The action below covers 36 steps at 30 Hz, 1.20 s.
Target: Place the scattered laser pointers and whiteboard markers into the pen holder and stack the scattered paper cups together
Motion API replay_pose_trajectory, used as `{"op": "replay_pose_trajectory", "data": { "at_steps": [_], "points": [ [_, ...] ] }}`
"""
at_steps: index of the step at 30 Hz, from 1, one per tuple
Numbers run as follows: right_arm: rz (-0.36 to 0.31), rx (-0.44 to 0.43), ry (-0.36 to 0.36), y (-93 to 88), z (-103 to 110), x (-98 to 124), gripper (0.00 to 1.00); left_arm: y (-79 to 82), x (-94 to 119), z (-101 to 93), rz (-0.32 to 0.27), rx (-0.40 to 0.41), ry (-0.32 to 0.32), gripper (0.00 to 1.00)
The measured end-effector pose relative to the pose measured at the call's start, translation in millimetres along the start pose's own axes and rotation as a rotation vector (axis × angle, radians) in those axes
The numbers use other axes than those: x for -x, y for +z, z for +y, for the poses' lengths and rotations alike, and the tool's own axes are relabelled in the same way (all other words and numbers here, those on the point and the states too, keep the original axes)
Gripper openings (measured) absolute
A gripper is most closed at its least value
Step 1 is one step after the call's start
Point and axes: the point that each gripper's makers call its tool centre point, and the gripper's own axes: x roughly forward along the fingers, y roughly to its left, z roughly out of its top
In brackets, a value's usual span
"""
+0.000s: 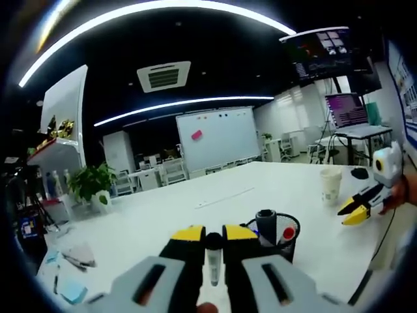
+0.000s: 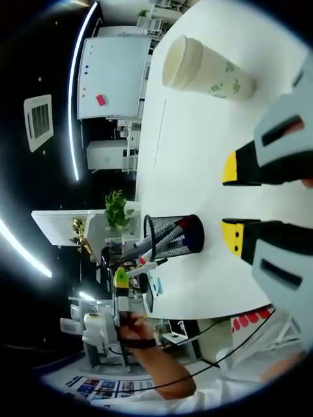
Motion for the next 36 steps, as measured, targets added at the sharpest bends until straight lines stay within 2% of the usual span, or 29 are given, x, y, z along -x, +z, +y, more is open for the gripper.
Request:
{"op": "replay_pose_trajectory", "data": {
  "at_steps": [9,22,36],
  "points": [
    [0.000,0.001,0.000,-0.6,0,2,0.19,18.2,2,-3.6,-0.028,-0.016,-0.009,0.11],
    [-0.008,-0.002,0.000,1.2,1,3,0.19,41.8,4,-6.3,-0.076,0.034,-0.042,0.11],
    [-0.020,-0.001,-0.001,5.0,1,3,0.19,72.5,3,-2.7,-0.141,0.031,-0.045,0.11]
  ]
}}
